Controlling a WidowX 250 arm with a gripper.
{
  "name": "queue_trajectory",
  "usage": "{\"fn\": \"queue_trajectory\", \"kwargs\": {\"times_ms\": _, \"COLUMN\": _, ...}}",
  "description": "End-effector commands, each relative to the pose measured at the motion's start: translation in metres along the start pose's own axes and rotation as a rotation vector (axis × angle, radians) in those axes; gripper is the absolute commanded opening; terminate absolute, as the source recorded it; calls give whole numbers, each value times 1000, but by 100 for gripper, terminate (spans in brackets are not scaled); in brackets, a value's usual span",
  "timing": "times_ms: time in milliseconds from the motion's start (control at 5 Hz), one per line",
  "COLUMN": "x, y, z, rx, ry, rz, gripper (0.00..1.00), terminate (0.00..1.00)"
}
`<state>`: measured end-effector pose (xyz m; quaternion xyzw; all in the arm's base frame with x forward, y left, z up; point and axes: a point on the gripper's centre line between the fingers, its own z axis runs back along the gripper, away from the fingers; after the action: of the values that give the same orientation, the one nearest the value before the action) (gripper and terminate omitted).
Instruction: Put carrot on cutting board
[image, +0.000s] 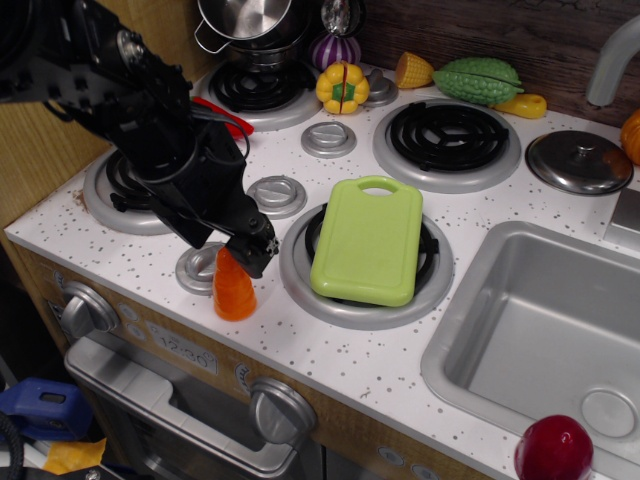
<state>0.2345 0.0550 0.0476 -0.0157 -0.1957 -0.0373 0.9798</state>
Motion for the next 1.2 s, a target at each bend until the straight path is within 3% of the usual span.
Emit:
{"fn": "queue_trajectory", "kwargs": {"times_ms": 0, "x": -2, "y": 5, "z": -8, "rx": 9, "ry": -40, "rz": 1, "gripper": 100, "terminate": 0}}
{"fn": "queue_trajectory", "kwargs": {"times_ms": 400, "x": -9, "y": 5, "z": -17, "rx": 12, "ry": -57, "rz": 2, "gripper": 100, "terminate": 0}}
{"fn": "queue_trajectory", "kwargs": {"times_ms": 1000, "x": 15, "y": -2, "z": 0, "rx": 13, "ry": -34, "rz": 1, "gripper": 100, "terminate": 0}}
